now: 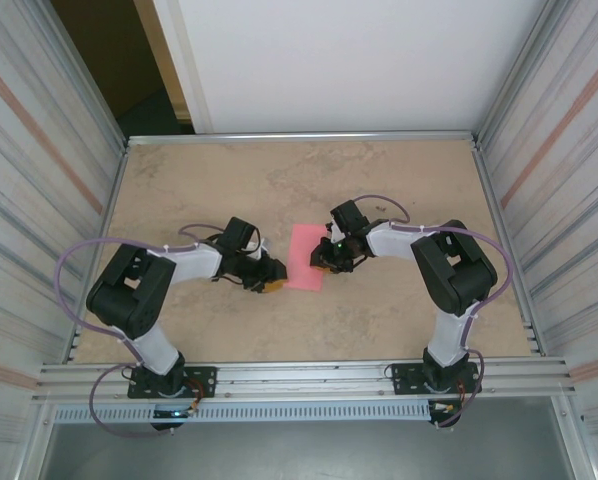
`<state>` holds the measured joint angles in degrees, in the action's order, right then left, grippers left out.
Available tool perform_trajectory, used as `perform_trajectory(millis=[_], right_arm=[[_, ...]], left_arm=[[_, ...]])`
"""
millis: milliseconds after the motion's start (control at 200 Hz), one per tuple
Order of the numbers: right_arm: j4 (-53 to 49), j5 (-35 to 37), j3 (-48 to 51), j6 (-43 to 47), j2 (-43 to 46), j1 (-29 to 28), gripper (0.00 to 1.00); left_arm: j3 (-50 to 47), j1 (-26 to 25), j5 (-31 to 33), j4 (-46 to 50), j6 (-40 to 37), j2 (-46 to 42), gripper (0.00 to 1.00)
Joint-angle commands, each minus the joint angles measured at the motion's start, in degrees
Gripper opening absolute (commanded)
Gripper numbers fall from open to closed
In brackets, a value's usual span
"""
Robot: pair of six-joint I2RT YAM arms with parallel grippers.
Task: Fold a paper plane with a square sheet of paper (pick it up from the middle)
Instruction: Third fold the triangle at the center of the table.
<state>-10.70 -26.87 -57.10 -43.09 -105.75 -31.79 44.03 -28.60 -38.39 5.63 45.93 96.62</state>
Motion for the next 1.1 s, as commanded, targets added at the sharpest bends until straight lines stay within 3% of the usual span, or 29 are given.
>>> perform_trajectory(millis=[0,195,471,1097], right_arm=[[-2.48,2.07,1.59,-0.56,-2.03,0.41,0.24],[-2.48,2.02,1.64,-0.48,-2.00,0.50,0.23],[-2.48,1.86,1.56,-0.42,-1.94,0.63,0.23],[-2.48,1.90,2.03,-0.22,-0.96,1.14,0.23]], left_arm=[[1.82,-0.40,-0.23,-0.37,-0.42,1.58,0.36],[3.14,-0.56,0.95,1.16,-1.37,2.74,0.37],[4.74,-0.88,-4.17,-3.50,-0.41,4.00,0.34],[12.79,1.43,-5.68,-0.93,-4.22,10.76,0.28]])
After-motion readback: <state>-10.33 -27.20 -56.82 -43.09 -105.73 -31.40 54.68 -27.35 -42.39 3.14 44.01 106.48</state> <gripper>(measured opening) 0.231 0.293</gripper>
